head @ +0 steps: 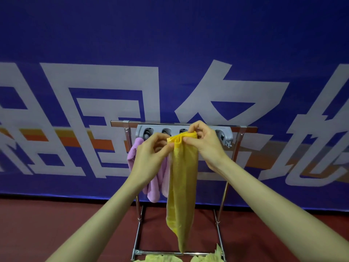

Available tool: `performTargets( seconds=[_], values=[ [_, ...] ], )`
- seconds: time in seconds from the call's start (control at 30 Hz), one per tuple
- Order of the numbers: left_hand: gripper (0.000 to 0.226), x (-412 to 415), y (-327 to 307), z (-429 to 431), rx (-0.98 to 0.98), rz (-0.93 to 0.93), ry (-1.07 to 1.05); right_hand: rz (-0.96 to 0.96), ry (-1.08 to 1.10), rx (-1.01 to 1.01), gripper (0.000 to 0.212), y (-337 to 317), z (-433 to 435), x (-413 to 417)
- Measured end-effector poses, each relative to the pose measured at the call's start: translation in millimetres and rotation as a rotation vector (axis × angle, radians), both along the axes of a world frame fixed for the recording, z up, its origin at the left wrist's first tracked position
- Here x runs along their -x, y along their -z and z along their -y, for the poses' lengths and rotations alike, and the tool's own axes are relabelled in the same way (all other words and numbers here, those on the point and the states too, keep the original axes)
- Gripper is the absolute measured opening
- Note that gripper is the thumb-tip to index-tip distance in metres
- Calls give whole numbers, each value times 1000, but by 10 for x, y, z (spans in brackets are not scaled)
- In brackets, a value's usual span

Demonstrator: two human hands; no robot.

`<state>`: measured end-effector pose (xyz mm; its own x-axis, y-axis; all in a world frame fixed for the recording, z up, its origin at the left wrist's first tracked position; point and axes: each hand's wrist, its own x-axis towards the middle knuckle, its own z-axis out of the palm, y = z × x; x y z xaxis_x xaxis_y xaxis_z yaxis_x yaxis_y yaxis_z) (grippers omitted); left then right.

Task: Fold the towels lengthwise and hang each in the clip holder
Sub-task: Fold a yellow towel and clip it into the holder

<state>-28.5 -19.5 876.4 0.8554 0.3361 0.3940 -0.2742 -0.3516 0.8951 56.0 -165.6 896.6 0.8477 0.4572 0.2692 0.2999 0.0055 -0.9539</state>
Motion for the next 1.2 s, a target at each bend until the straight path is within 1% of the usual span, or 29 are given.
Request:
performTargets(
  seconds=[0.07, 0.13, 0.2, 0.3, 0.37, 0.43, 0.5, 0.63, 0.83, 0.9, 0.97, 1.0, 1.03, 1.1, 1.13, 1.2],
  values=[
    [22, 9, 53, 15, 143, 21, 53, 7, 42, -3, 19, -43, 3, -6],
    [26, 32, 136, 23, 182, 42, 98, -3, 75, -31, 19, -97, 7, -22],
    [24, 44, 238, 20, 97, 19, 139, -24, 76, -52, 18, -145, 7, -30],
    [18, 6, 441, -1, -102, -66, 187, -55, 49, -64, 16, -160, -14, -27],
    [20, -27, 567, -11, -192, -81, 191, -68, 32, -74, 15, -148, -36, 5],
    [26, -46, 676, -8, -221, -106, 235, -83, 19, -107, 15, -156, -58, 38],
    [34, -63, 844, -10, -212, -184, 285, -96, 18, -152, 16, -209, -71, 58],
    [29, -93, 1268, 24, -90, -461, 349, -75, 53, -204, 18, -359, -77, 72],
    [32, -107, 1702, 86, -195, -668, 354, -83, 143, -337, 24, -474, 3, 17],
    [39, -59, 1879, 51, -211, -728, 394, -84, 194, -358, 24, -498, 67, -27],
    [53, -27, 2111, 7, -178, -784, 420, -81, 238, -363, 23, -514, 141, -75],
    [55, -4, 2177, 9, -149, -805, 423, -78, 257, -354, 23, -520, 175, -96],
    [50, 16, 2194, 24, -100, -809, 434, -78, 275, -347, 23, -526, 205, -117],
    [32, 54, 2115, 84, 40, -808, 446, -84, 303, -365, 24, -531, 249, -161],
    [27, 69, 2060, 109, 105, -803, 454, -82, 315, -374, 24, -533, 267, -188],
    [31, 94, 1956, 142, 195, -771, 456, -54, 348, -370, 24, -534, 307, -243]
  ],
)
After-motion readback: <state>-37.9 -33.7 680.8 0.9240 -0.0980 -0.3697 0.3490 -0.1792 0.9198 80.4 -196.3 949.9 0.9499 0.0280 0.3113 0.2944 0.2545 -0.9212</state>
